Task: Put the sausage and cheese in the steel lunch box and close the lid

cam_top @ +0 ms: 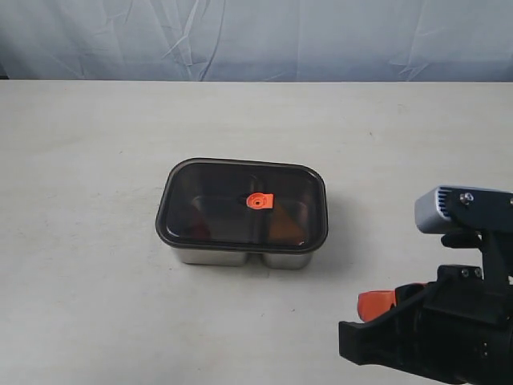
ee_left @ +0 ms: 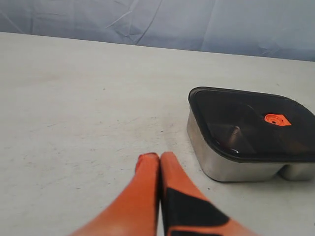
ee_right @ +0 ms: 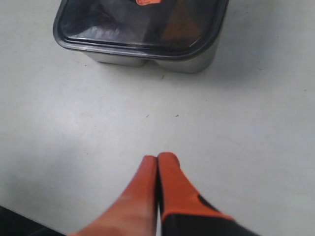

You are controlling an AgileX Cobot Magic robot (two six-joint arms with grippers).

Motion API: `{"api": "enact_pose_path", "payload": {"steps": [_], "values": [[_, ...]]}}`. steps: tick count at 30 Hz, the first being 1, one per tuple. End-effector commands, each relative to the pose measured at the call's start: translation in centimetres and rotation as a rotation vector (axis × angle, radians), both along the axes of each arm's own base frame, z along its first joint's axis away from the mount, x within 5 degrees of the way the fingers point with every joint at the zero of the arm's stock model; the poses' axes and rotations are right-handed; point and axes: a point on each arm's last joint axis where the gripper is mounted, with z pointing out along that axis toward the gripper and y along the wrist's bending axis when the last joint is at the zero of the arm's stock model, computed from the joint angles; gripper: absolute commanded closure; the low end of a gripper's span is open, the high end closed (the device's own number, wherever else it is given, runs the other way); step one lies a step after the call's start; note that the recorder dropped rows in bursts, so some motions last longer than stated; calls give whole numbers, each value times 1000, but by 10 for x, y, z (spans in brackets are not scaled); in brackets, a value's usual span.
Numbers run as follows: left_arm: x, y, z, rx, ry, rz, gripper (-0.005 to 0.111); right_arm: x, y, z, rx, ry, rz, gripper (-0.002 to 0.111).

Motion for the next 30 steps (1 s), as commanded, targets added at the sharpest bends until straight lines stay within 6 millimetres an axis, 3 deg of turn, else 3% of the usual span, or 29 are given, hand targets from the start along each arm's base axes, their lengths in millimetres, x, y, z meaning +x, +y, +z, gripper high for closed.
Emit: {"api": "enact_pose_path", "payload": {"steps": [1, 5, 12, 18, 22, 30], "values": [[0, 1, 0, 2, -4, 8, 107, 0, -2, 1, 13, -4, 3, 108], [0, 1, 0, 2, -4, 8, 107, -1, -9, 6, 57, -10, 4, 108], [0, 1, 0, 2, -4, 8, 107, 15, -41, 9, 225, -207, -12, 108], [0, 1, 0, 2, -4, 8, 107, 21, -84, 5, 447, -329, -251, 108], [0, 1, 0, 2, -4, 8, 107, 11, -114, 4, 495, -566, -405, 108], [0, 1, 0, 2, -4, 8, 107, 4, -138, -28, 419, -690, -683, 108]]}}
